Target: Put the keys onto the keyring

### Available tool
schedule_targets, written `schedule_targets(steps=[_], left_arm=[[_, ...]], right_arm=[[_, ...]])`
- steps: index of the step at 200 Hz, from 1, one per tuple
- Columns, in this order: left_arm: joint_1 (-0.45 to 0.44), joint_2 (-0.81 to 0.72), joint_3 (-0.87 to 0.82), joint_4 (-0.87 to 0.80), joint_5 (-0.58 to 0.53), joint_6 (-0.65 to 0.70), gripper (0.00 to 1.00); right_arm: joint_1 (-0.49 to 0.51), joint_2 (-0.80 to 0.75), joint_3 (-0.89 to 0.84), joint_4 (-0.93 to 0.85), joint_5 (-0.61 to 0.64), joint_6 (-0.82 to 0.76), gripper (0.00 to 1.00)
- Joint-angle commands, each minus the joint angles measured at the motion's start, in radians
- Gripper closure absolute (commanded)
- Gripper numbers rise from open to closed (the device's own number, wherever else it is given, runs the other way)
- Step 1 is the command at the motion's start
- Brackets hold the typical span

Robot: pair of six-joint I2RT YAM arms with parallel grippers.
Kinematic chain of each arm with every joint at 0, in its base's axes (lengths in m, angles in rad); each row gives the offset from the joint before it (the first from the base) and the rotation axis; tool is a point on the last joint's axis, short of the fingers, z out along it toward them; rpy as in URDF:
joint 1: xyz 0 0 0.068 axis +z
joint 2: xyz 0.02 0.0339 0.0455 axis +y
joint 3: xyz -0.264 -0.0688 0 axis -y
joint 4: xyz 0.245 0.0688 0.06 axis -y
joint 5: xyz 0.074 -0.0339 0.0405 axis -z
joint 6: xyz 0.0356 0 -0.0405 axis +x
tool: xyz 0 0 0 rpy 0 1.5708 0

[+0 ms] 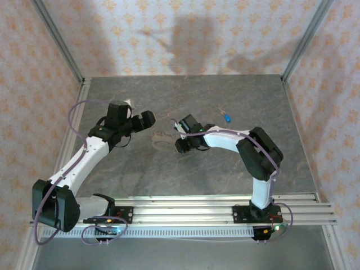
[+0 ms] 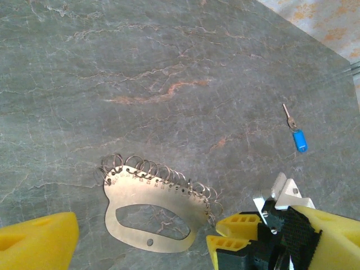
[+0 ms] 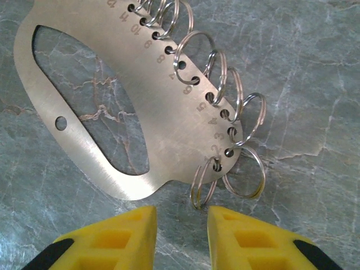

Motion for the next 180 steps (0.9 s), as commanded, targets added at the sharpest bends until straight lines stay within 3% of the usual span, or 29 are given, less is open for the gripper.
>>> schedule_targets(steps=[1,180], left_arm=[[-0.007,0.003,0.026,0.024,0.007,0.0,0.05],[-0.006,0.009,0.023,0.028,0.011,0.011,0.05]], right_arm=[[0.004,0.014,0.034,0.008,0.058,0.022,0.71],[0.004,0.047,0.056,0.012,0.088,0.033,0.76]])
